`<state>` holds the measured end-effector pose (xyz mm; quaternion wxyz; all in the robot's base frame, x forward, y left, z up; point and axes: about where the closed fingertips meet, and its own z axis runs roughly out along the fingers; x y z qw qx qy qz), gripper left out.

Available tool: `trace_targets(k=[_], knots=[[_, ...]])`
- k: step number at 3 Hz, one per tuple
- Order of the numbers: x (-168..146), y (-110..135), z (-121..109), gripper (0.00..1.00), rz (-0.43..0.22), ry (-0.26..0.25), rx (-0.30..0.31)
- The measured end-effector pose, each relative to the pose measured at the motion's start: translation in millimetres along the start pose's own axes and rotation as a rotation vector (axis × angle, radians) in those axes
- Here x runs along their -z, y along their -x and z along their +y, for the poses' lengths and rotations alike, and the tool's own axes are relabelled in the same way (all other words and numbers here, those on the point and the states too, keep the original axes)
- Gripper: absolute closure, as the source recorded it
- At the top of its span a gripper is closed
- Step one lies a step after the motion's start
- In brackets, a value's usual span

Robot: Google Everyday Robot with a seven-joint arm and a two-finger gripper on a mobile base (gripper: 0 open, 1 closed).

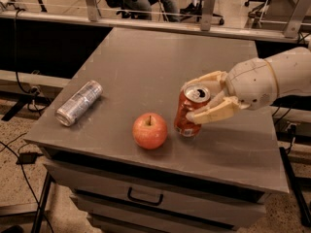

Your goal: Move coke can near apple

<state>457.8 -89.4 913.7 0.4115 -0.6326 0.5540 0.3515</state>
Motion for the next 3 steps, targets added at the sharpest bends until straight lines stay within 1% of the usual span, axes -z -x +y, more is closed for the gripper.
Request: trace_targets(k=[1, 2, 3], knots=[[-7.5, -8.9, 3.9, 0.85, -0.006, 0.050, -0.009], [-14.0, -14.8, 7.1, 0.62, -0.013, 0.094, -0.012], [-15.8, -14.1, 7.1, 0.38, -0.013, 0.098, -0.010]])
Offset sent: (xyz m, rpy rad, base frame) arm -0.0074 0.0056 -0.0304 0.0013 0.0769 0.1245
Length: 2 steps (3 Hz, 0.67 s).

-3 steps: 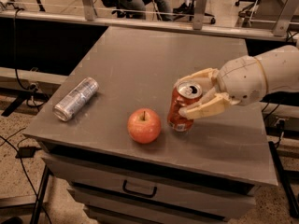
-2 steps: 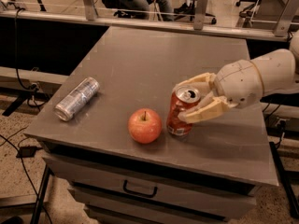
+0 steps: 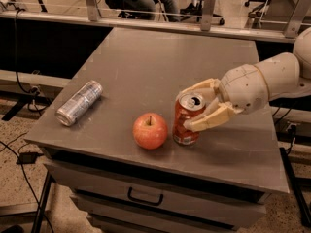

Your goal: Move coke can near apple

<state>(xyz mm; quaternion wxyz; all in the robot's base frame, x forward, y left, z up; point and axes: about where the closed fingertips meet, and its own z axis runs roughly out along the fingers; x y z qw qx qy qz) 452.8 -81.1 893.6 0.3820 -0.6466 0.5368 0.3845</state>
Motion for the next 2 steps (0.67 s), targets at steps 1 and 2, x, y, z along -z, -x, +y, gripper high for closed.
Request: trace_targets(k=[1, 2], knots=[[-2, 1, 0, 0.15, 0.000, 0.002, 0.001], [9, 7, -1, 0.00, 0.001, -0.024, 0.028]])
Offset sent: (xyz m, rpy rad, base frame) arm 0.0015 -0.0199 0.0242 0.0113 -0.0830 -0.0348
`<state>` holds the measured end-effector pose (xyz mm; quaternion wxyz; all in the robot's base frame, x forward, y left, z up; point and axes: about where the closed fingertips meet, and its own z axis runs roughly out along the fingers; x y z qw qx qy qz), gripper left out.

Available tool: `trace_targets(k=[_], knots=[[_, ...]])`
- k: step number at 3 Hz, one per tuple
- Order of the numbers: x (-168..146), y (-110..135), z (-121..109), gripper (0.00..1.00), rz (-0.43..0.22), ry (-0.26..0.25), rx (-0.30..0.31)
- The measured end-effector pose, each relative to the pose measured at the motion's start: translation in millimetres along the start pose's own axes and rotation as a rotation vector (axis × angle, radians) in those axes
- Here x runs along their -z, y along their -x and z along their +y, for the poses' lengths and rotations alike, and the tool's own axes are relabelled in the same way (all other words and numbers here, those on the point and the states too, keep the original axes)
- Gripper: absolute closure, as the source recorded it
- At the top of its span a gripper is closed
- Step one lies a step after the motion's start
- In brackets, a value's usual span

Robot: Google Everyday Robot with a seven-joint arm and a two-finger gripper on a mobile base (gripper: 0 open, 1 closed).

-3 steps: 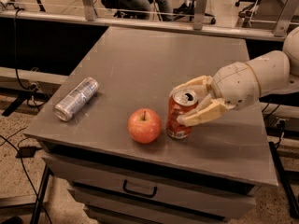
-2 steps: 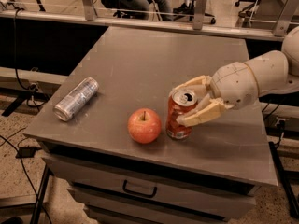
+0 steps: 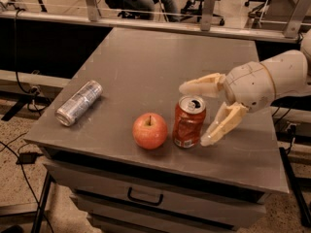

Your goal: Move coke can near apple

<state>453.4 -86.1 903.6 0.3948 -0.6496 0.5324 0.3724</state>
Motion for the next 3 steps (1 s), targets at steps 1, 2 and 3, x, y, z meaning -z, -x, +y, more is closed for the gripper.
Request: trace_targets(k=[1, 2, 3], knots=[[15, 6, 0, 0.00, -0.007, -0.040, 0.041], [36, 4, 2, 0.00, -0.013, -0.103, 0.060], [43, 3, 2, 0.00, -0.013, -0.123, 0.062]])
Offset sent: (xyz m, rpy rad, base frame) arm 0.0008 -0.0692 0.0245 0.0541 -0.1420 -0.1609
